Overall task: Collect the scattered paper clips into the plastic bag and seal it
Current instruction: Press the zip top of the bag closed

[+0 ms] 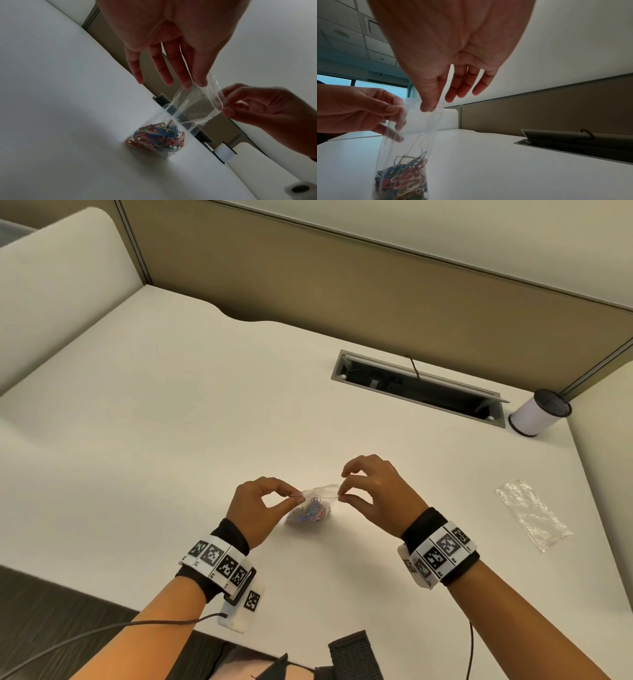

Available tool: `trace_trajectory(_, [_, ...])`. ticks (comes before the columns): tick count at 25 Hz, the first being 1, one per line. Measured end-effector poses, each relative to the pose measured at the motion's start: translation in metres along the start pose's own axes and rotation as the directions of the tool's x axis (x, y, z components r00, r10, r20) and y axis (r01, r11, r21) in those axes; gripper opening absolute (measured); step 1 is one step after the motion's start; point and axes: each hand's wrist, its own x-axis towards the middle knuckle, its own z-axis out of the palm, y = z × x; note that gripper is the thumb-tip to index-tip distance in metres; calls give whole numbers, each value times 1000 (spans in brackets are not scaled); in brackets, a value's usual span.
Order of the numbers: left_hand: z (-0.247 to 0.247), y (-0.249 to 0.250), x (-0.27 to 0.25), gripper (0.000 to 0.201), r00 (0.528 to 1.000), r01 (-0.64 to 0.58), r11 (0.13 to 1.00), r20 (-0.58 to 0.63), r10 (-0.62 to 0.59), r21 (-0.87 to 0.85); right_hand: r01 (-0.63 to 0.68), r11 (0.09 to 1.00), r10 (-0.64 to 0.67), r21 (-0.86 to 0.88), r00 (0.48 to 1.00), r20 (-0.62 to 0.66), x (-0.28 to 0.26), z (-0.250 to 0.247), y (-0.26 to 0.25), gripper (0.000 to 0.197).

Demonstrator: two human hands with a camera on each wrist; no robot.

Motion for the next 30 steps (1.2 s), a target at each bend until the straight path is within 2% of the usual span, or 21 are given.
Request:
trace_trajectory(4, [-2,0,0,6,1000,4,1000,-6,-4,-15,-142,959,138,246,990,34,-4,4,5,12])
trace_trajectory(10, [-8,5,1,8,998,25,999,-56,-27,-33,-253,864,274,435,962,16,-4,12,4,14])
trace_trajectory(14, [-14,4,4,6,999,-28,1000,-39,28,6,-280,868,316,411,949,-21,-1,17,1,7])
trace_trajectory(19, [-17,2,8,12,995,-91,996,-36,92,11,-268,904,304,334,951,-61,2,21,-2,6])
trace_trajectory(23, [-16,1,8,7,997,-81,996,6,81,29,-268,908,297,322,954,-43,1,24,-2,5])
trace_trajectory(24, [-16,1,8,10,997,-75,997,31,74,34,-263,905,288,334,957,-28,0,24,-3,4])
trace_trajectory(28, [-11,6,10,41,993,-88,993,91,81,78,-241,906,260,349,966,-8,-5,26,-8,1])
trace_trajectory(30, [-6,8,15,38,987,-136,986,94,126,99,-257,899,275,354,962,0,-4,28,-11,7])
